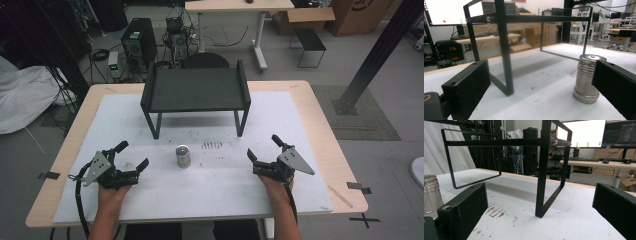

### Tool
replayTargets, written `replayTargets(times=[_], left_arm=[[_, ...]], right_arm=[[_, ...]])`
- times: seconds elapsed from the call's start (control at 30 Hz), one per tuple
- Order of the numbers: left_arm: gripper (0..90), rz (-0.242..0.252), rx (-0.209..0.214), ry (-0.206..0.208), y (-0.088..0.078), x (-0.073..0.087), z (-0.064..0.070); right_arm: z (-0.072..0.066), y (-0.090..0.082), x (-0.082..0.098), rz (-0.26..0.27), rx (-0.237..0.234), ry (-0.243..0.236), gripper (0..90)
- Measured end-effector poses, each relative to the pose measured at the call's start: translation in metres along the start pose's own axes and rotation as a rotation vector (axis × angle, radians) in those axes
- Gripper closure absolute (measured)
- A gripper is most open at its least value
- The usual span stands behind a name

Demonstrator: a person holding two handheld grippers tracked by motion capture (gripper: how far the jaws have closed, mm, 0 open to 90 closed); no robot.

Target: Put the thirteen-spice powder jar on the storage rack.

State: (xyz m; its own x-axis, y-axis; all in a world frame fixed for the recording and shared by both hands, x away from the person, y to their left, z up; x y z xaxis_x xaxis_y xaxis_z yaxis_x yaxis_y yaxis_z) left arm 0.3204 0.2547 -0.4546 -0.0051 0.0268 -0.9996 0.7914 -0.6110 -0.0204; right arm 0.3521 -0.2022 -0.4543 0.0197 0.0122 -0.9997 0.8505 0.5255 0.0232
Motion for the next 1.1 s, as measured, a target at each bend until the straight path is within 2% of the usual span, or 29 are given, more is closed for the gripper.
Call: replayTargets(times=[1.1], left_arm=[[0.2,-0.008,-0.002,-0.011,0.0011,-0.0004,-0.0011]], right_arm=[[-0.0001,0.0000,-0.0002,0.002,-0.005,0.000,0.0]])
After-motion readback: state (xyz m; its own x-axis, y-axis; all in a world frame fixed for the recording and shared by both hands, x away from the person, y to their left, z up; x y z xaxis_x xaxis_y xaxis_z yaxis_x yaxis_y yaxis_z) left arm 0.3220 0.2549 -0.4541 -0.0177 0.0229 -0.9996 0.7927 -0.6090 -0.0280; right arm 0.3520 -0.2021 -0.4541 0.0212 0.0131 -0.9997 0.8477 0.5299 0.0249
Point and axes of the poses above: each handheld gripper's, and its own axes: y roughly forward along the jaws, x roughly out of its underside, z roughly to its right, the point moved 4 cm from there along y, roughly forward along the jaws
